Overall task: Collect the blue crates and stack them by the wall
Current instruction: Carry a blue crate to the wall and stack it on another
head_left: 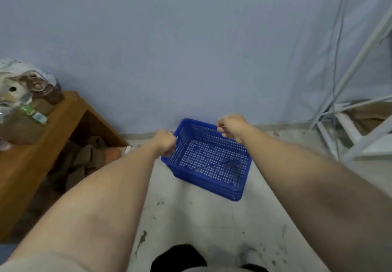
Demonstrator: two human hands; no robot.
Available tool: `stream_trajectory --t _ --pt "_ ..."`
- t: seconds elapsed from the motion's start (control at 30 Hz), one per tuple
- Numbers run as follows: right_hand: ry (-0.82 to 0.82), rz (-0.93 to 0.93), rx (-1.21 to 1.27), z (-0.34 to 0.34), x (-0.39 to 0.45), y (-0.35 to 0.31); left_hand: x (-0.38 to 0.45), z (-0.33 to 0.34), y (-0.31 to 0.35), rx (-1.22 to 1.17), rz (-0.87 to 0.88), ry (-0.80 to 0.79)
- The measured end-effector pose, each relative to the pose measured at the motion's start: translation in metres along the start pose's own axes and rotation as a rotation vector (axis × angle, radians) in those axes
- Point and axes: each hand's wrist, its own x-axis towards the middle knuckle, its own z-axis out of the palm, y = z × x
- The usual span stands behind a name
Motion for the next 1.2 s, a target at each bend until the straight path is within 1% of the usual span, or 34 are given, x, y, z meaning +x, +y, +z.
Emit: stream_trajectory --t 0.07,0.13,0.2,0.27,0.3,0.37,0.43,0.57,0.63,0.73,0.8,0.9,0.97,1.0,1.03,1.1,1.13,1.2 --pt "-0.020 0.129 0.122 0.011 0.020 0.029 0.026 0.013 -0.022 -0.011 -0.065 -0.035" --pt "0.021 0.266 0.323 0.021 0.052 0.064 0.063 0.026 -0.043 -0.015 -0.120 -0.090" --pt "0.151 0.413 0.518 0.028 0.080 0.103 0.107 0.036 -0.056 -0.031 -0.185 -0.158" --pt "0.285 0.525 0.628 0.034 0.104 0.140 0.154 0.049 -0.071 -0.080 -0.263 -0.237" --pt "0.352 0.570 0.655 0.038 0.117 0.158 0.178 0.056 -0.076 -0.098 -0.291 -0.271" --pt "0.437 0.655 0.668 0.051 0.148 0.189 0.229 0.072 -0.086 -0.156 -0.340 -0.285" --pt "0.475 0.712 0.668 0.062 0.172 0.214 0.265 0.090 -0.098 -0.201 -0.370 -0.290" --pt "0.540 0.850 0.679 0.076 0.238 0.277 0.333 0.144 -0.148 -0.184 -0.470 -0.417" --pt "0.545 0.951 0.604 0.081 0.276 0.327 0.373 0.173 -0.180 -0.200 -0.499 -0.392" --pt "0.552 1.056 0.612 0.084 0.317 0.381 0.433 0.210 -0.224 -0.303 -0.579 -0.258" --pt "0.565 1.058 0.565 0.087 0.335 0.402 0.466 0.229 -0.246 -0.354 -0.667 -0.214" --pt "0.654 1.067 0.528 0.083 0.353 0.440 0.507 0.248 -0.274 -0.450 -0.828 -0.123" --pt "0.687 1.033 0.514 0.080 0.360 0.455 0.524 0.257 -0.295 -0.486 -0.837 -0.033" --pt "0.689 1.020 0.484 0.078 0.364 0.458 0.530 0.260 -0.301 -0.513 -0.828 -0.006" --pt "0.716 1.018 0.505 0.076 0.370 0.459 0.534 0.263 -0.304 -0.542 -0.827 0.009" --pt "0.815 1.026 0.565 0.067 0.382 0.453 0.536 0.268 -0.304 -0.637 -0.868 0.048" --pt "0.845 0.978 0.564 0.060 0.389 0.446 0.536 0.271 -0.300 -0.689 -0.887 0.058" --pt "0.816 0.850 0.526 0.047 0.409 0.428 0.533 0.276 -0.286 -0.768 -0.907 0.030"
